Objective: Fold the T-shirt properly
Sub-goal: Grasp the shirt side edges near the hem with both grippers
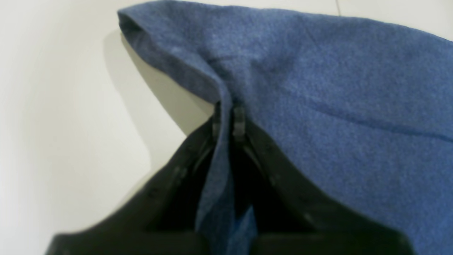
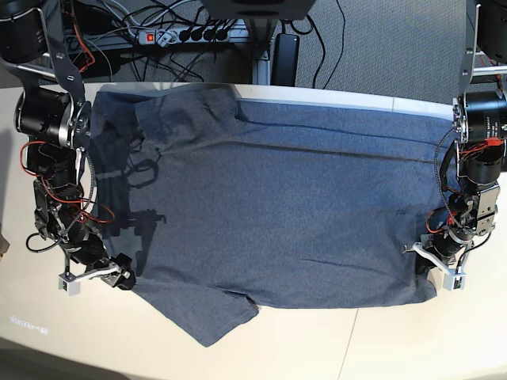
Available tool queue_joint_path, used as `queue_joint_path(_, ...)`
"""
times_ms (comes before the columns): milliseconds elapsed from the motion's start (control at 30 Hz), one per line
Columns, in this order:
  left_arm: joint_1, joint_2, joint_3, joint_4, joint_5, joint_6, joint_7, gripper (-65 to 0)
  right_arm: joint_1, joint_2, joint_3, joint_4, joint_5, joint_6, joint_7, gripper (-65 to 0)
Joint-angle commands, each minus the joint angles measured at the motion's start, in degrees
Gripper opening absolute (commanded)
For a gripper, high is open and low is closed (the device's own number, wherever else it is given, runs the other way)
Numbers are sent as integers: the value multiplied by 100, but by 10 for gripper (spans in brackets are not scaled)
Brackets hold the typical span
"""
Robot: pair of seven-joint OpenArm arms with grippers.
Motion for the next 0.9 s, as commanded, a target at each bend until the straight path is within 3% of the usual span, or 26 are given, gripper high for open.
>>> queue_joint_path(0, -105, -50, 0, 37, 55, -122, 92, -650, 122, -39, -101, 31, -103, -81, -205, -205)
queue_joint_path(300, -105, -52, 0, 35, 59, -122, 94, -650, 138, -267, -1366, 42, -188, 2, -166, -205)
queue_joint_path(433, -105, -52, 0, 37, 57, -122, 90, -650, 136, -221, -1504, 42, -212, 2, -166, -205)
queue_joint_path(667, -105, -52, 0, 37, 55, -122, 90, -650, 136, -210, -1506, 42, -872, 2, -186, -222)
queue_joint_path(733, -105, -52, 0, 35, 55, -122, 90, -650, 136, -205, -1506, 42, -970, 2, -184, -315)
queue_joint_path(867, -105, -52, 0, 35, 52, -122, 85, -650, 133, -205, -1506, 48, -1091, 0, -9, -611)
